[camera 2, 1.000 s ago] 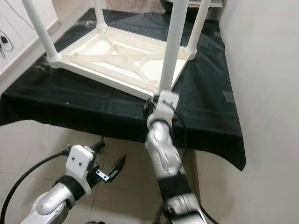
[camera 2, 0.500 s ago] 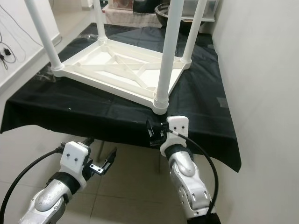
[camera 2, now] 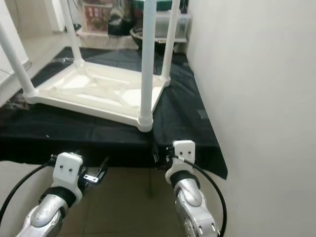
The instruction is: Building children table
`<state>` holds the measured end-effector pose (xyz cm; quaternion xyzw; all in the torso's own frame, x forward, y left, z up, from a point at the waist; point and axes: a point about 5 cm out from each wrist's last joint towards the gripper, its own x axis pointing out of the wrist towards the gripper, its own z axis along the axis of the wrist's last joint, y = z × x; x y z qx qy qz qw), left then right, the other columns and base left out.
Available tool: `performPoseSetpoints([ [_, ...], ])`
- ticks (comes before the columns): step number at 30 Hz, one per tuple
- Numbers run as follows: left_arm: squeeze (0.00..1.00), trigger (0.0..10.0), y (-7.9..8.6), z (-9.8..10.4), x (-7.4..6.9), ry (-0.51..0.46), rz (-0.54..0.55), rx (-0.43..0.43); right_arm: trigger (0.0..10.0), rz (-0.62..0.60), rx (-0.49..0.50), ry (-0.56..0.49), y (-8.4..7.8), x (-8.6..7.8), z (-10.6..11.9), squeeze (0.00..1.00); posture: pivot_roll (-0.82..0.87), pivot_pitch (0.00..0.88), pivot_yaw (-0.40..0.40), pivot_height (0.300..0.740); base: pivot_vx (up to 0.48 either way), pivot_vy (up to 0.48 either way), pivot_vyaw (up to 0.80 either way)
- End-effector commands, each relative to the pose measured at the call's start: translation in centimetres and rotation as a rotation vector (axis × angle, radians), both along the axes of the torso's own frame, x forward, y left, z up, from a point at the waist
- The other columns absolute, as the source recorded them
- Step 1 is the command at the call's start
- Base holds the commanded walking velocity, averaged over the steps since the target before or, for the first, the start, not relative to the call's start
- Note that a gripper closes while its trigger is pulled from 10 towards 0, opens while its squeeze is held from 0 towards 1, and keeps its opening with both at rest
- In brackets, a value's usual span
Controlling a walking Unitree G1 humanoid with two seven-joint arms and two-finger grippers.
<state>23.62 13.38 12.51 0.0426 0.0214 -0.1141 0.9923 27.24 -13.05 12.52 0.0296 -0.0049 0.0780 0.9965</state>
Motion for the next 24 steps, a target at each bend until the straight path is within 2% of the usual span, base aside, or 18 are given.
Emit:
performPoseSetpoints([
  [1,0.00,10.0,-0.1,-0.1,0.1,-0.005,0.006,-0.003,10.0,-0.032,-0.017,0.017,-0.7,-0.2,-0.5,0.00,0.07,0.003,-0.025,0.740,0.000,0.000,-0.80],
  [4,0.00,10.0,0.1,-0.1,0.3,-0.008,0.029,-0.006,10.0,-0.052,-0.019,0.017,-1.0,-0.2,-0.5,0.00,0.07,0.000,-0.027,0.740,0.000,0.000,-0.80],
  [9,0.00,10.0,0.9,0.3,0.6,-0.029,0.085,-0.004,10.0,-0.081,-0.025,0.023,-1.4,0.0,-0.7,0.00,0.07,0.000,-0.027,0.740,0.000,0.000,0.00],
  [13,0.00,10.0,2.9,1.4,1.3,-0.086,0.182,0.039,10.0,-0.116,-0.032,0.008,-2.2,0.7,-0.5,0.00,0.07,0.000,-0.028,0.740,0.000,0.000,0.00],
  [14,0.00,10.0,2.9,1.4,1.3,-0.086,0.182,0.039,10.0,-0.116,-0.032,0.008,-2.2,0.7,-0.5,0.00,0.07,0.000,-0.028,0.740,0.000,0.000,0.00],
  [15,0.00,10.0,3.5,1.9,1.6,-0.108,0.209,0.046,10.0,-0.164,-0.037,-0.008,-2.9,0.9,-0.2,0.00,0.08,0.000,-0.029,0.740,0.000,0.000,0.00],
  [16,0.00,10.0,3.5,1.9,1.6,-0.108,0.209,0.046,10.0,-0.164,-0.037,-0.008,-2.9,0.9,-0.2,0.00,0.08,0.000,-0.029,0.740,0.000,0.000,0.00],
  [17,0.00,10.0,4.1,2.6,1.8,-0.136,0.219,0.053,10.0,-0.218,-0.033,-0.015,-3.9,1.3,0.0,0.00,0.08,0.000,-0.031,0.740,0.000,0.000,0.00],
  [20,0.00,10.0,4.4,3.3,1.8,-0.155,0.214,0.044,10.0,-0.255,-0.029,-0.026,-4.8,1.6,0.4,0.00,0.08,0.000,-0.031,0.740,0.000,0.000,0.00],
  [22,0.00,10.0,4.1,3.1,1.6,-0.142,0.201,0.042,10.0,-0.245,-0.017,-0.018,-4.7,1.7,0.3,0.00,0.08,0.000,-0.030,0.740,0.000,0.000,0.00],
  [24,0.00,10.0,3.0,1.4,0.9,-0.075,0.163,0.025,10.0,-0.199,0.013,-0.005,-3.5,1.2,0.1,0.00,0.07,0.000,-0.030,0.740,0.000,0.000,0.00],
])
